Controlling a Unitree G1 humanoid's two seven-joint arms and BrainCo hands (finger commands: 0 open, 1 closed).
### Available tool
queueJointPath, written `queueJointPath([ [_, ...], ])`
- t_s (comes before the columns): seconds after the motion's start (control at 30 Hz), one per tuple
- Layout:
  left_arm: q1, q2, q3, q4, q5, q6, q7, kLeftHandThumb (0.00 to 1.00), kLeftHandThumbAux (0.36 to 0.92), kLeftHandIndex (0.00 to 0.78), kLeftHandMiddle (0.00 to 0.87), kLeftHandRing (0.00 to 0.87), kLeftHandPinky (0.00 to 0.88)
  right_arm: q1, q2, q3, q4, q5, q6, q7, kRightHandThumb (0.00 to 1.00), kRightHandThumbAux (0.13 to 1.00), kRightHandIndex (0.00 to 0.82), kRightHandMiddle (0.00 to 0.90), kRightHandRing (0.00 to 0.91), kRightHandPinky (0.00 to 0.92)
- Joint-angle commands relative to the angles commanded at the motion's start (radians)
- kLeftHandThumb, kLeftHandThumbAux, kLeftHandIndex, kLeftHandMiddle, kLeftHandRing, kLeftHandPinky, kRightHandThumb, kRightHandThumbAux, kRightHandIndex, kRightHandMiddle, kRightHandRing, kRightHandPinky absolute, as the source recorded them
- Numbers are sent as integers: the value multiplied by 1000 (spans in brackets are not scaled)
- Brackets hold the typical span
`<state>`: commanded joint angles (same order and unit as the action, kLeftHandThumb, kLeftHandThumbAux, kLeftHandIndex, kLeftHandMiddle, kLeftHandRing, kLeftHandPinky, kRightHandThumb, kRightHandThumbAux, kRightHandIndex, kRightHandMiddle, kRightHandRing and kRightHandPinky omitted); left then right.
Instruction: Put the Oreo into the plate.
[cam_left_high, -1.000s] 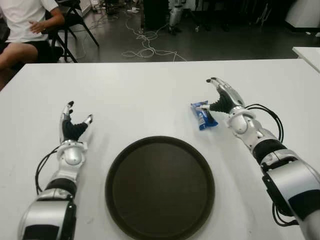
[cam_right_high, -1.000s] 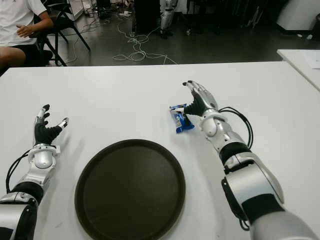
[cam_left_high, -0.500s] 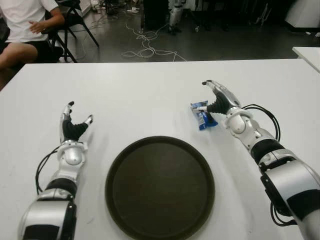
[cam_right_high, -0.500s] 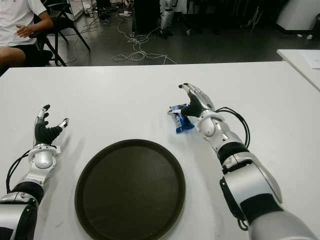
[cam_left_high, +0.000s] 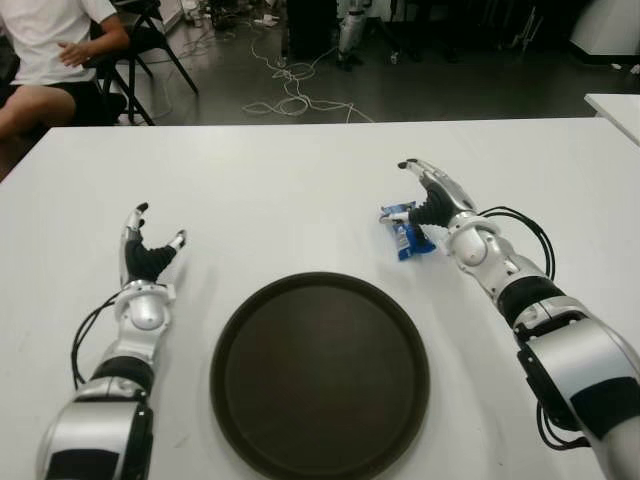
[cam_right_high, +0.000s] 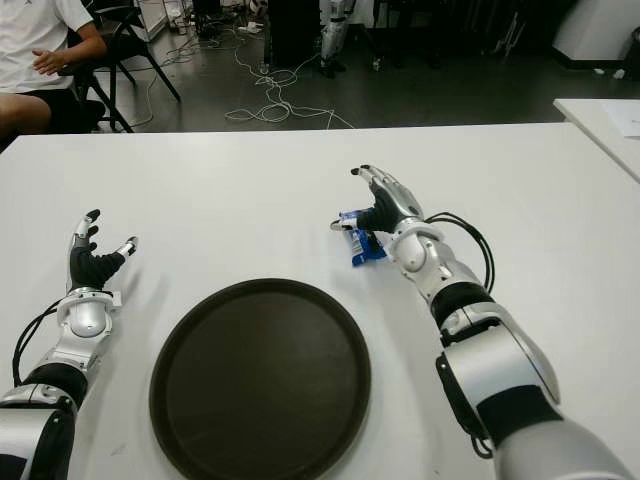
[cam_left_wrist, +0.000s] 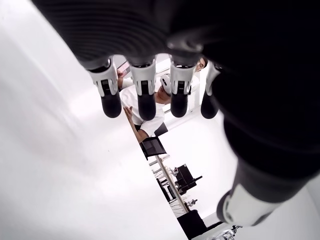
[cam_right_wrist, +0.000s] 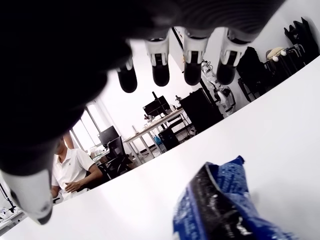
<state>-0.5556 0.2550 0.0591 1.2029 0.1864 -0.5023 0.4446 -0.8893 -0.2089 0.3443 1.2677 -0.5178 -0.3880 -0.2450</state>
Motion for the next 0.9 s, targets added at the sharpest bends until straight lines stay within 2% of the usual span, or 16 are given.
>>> queueJointPath([
  [0.47,1,3,-2,0,4,5,3,0,751,70,90,65,36,-1,8,5,15,-6,40,7,0,664,0,0,0,0],
  [0.73,4,5,-4,-5,6,0,5,0,785,69,95,69,41,3,14,1,17,1,67,14,0,678,0,0,0,0],
  [0.9,6,5,-2,-6,2,-5,-2,0,776,63,86,58,30,13,15,-3,27,4,72,22,0,680,0,0,0,0],
])
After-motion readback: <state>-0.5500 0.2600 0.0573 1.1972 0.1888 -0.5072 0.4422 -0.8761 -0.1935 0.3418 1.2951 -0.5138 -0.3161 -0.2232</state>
